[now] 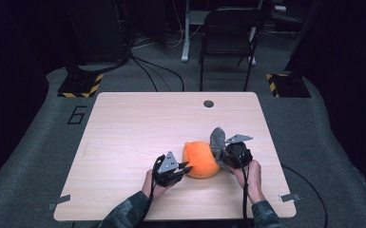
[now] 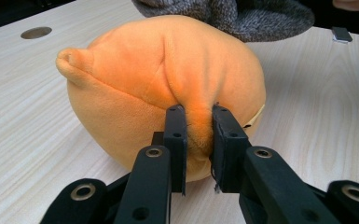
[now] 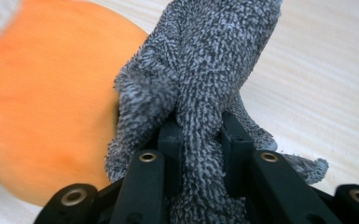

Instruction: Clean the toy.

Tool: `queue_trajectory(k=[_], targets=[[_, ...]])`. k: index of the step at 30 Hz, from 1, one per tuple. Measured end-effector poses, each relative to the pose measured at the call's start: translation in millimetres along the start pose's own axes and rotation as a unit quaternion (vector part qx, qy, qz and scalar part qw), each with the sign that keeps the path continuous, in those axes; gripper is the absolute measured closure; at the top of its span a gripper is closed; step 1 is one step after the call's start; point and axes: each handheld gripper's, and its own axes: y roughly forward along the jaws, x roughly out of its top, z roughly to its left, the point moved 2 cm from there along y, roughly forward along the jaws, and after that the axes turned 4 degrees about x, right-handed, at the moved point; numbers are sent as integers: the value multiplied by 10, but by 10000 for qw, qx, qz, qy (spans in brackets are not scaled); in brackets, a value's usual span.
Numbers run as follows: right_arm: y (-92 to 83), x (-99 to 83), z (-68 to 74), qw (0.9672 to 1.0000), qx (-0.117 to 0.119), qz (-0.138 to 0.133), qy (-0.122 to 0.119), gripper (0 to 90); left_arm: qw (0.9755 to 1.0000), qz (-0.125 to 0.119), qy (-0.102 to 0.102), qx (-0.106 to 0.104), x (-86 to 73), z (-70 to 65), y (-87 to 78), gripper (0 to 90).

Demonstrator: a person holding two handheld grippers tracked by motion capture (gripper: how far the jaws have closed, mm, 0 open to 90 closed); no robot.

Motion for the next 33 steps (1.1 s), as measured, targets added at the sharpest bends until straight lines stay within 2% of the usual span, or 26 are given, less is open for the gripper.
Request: queue_trajectory(k=[2,5,15,19,21,22,25,28,29,32,33], targets=[[47,-46,-36,9999,-4,132,87,741,10000,-4,30,-8,2,0,2,779],[107,-80,-67,9998,-36,203,68,742,10000,-11,15,-11,0,0,8,779],[206,-158,-152,9988,-113,413,228,744,10000,-8,24,-19,2,1,6,779],[322,-252,-220,9971,-171,700,262,745,10000,-27,21,-12,3,8,-2,777],[378,-305,-255,9955,-131,861,365,746,10000,-17,21,-27,1,18,-6,776],[392,-313,-268,9961,-114,799,351,746,10000,-24,22,-26,0,21,-6,776],[392,-304,-250,9958,-151,843,314,745,10000,-28,28,-41,0,22,-7,775],[359,-286,-275,9958,-168,821,364,746,10000,-26,37,-44,1,22,-10,772],[334,-274,-296,9965,-187,747,322,746,10000,-22,47,-48,1,24,-11,771],[73,-143,-337,9980,-242,237,529,747,10000,-32,64,-55,2,34,-12,767],[-3,-101,-337,9984,-217,57,520,747,10000,-33,65,-59,2,36,-12,767]])
